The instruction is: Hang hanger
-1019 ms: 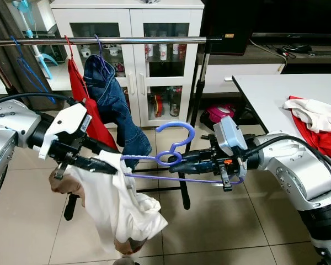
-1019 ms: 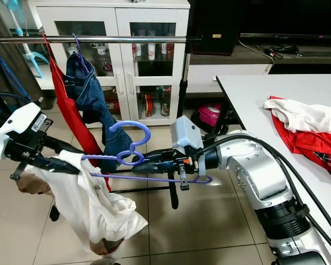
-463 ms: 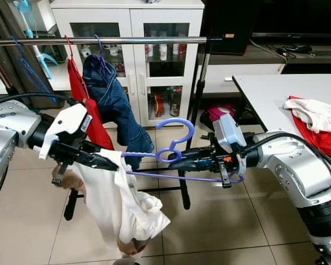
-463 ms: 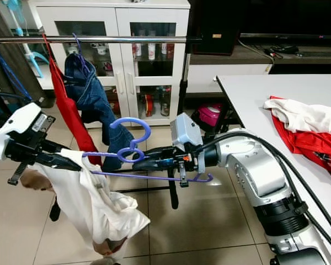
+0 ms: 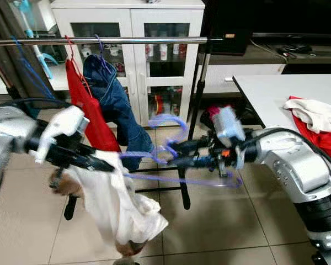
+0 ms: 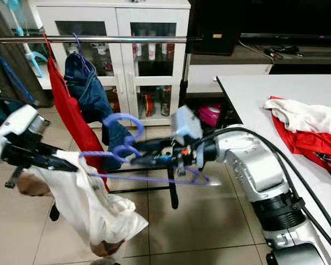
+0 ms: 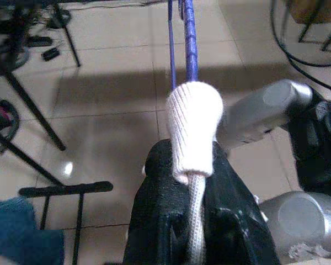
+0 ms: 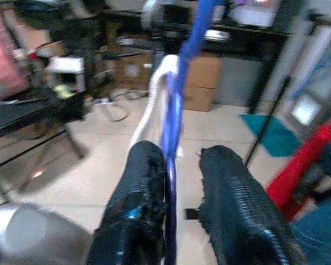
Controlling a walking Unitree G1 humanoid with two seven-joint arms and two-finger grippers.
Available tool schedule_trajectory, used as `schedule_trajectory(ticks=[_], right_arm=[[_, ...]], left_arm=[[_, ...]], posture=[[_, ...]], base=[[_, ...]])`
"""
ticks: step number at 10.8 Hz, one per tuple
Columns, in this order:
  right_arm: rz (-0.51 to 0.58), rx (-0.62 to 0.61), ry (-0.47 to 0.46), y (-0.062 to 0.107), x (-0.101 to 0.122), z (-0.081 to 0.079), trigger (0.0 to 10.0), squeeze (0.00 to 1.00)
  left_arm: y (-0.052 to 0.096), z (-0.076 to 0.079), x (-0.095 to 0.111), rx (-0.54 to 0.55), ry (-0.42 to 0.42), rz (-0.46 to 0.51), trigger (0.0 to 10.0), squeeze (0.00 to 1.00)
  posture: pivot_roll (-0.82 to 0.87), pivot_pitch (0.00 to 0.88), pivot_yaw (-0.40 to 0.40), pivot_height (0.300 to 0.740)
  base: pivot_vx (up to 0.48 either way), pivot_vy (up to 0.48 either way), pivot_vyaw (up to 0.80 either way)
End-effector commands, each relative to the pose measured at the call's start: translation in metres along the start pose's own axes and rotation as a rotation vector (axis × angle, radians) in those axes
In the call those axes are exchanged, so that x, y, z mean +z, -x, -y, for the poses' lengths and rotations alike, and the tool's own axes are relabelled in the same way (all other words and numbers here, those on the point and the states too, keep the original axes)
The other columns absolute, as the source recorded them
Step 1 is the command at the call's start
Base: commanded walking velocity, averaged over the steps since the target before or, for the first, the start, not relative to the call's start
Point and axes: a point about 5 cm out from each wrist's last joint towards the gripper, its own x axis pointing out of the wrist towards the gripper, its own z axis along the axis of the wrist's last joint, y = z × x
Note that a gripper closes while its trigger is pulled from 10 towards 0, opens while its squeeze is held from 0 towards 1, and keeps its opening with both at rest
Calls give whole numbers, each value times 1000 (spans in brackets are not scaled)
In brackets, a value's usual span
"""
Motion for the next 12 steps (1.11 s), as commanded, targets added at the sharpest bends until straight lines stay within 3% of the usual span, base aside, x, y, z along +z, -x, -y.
schedule_trajectory(ticks=[1,2,3,5,7,9,10,11,12], right_arm=[[15,-30,17,4,5,4,10000,1000],[19,-91,14,9,5,8,10000,365],[36,-137,0,13,6,11,10000,0],[84,-196,-41,21,11,11,10000,0],[122,-107,-45,20,13,-7,10000,0],[118,-43,-111,2,6,-23,10000,0],[94,-90,-137,-11,-2,-22,10000,251],[57,-236,-121,-29,-14,-11,10000,1000],[91,-318,-89,-42,-9,-4,10000,1000]], left_arm=[[8,-1,1,38,-3,6,0,0],[12,-2,-4,84,18,3,0,0],[14,-4,-8,117,31,0,0,0],[19,-9,-17,194,61,-3,0,0],[23,-18,-14,284,47,36,0,0],[24,-27,6,321,14,131,0,0],[22,-26,11,299,0,140,0,0],[19,-24,19,269,-27,158,0,0],[19,-24,28,263,-51,180,0,0]], posture=[[28,0,15,740],[28,0,16,740],[28,0,19,740],[26,0,23,740],[24,0,24,740],[21,0,29,740],[22,0,32,740],[29,0,35,740],[32,0,35,740]], base=[[0,0,0],[0,0,0],[0,0,0],[0,0,0],[0,0,0],[0,0,0],[0,0,0],[0,0,0],[0,0,0]])
